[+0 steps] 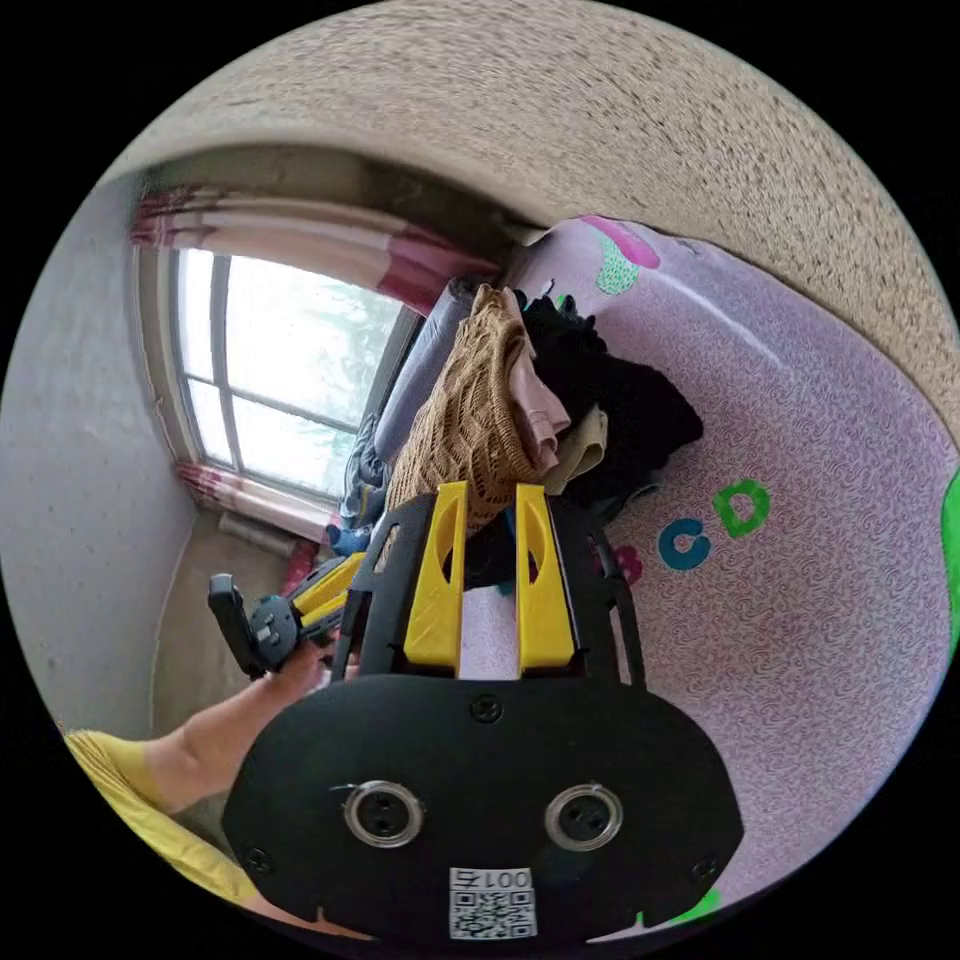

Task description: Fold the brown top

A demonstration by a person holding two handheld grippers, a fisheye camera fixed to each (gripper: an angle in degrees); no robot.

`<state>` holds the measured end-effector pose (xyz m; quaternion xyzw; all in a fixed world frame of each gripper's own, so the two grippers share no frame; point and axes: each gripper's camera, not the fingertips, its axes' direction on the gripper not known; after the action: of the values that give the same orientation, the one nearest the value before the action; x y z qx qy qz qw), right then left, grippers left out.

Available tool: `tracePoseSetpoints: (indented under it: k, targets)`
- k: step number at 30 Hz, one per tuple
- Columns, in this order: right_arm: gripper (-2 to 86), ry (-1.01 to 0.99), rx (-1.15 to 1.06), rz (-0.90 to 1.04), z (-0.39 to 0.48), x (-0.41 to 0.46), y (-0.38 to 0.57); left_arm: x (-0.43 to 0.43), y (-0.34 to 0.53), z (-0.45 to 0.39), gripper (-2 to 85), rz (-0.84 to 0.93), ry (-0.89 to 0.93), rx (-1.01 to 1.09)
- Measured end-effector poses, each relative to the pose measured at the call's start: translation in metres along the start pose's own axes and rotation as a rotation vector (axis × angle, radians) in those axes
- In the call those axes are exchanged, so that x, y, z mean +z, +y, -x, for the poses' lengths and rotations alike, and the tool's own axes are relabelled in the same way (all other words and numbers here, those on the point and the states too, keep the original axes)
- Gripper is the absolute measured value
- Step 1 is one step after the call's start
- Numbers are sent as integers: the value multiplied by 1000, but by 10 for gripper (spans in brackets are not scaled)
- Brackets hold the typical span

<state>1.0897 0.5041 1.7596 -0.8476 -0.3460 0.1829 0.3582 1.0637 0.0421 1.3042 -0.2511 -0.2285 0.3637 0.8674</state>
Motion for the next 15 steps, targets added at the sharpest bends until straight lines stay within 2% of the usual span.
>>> tracePoseSetpoints:
  k: [4, 11, 15]
  targets:
    - [27, 0, 20, -36, 19, -6, -14, -14, 7, 4, 39, -49, 50, -98]
    - [45, 188, -192, -69, 66, -21, -9, -40, 31, 0, 43, -156, 15, -98]
    - [60, 254, -300, -46, 85, -15, -10, -51, 41, -1, 41, -193, 60, -119]
